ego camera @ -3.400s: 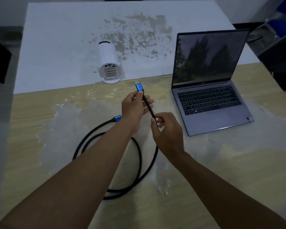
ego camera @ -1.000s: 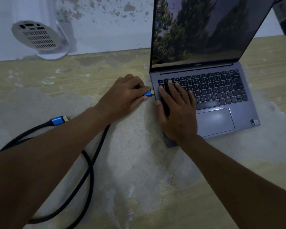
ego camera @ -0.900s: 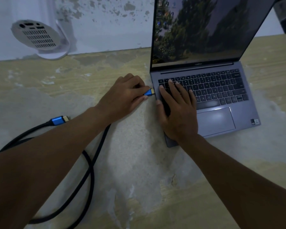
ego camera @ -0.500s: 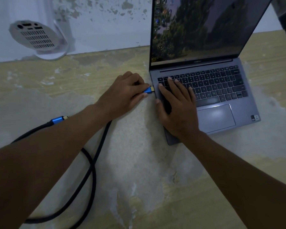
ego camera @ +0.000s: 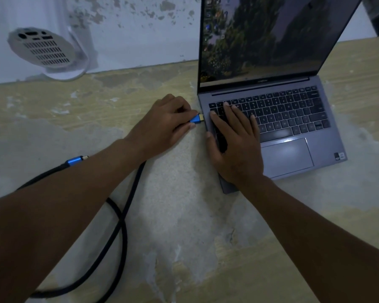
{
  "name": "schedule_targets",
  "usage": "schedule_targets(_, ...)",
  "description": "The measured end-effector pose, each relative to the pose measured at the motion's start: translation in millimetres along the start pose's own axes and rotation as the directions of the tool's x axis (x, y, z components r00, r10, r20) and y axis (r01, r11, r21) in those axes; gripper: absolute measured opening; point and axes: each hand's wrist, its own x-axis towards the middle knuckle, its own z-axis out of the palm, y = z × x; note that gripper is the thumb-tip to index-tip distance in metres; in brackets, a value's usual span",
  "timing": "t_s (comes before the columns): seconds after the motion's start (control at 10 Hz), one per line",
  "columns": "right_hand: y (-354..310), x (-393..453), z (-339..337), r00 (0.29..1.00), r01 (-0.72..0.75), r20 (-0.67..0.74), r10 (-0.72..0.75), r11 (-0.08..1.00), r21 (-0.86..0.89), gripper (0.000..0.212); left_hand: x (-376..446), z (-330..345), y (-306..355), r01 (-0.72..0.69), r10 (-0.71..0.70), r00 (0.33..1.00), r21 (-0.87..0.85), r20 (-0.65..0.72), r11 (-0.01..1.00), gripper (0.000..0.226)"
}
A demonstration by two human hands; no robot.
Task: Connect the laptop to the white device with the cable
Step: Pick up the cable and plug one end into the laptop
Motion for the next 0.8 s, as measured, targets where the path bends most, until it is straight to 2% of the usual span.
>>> schedule_targets(0.8, 1.3, 0.1, 4.0, 1.0, 0.01, -0.027, -0.011, 0.999, -0.031, 0.051, 0.3, 0.0, 3.0, -0.028, 0.028, 1.0, -0.023, -0.008, 0.999, 0.03)
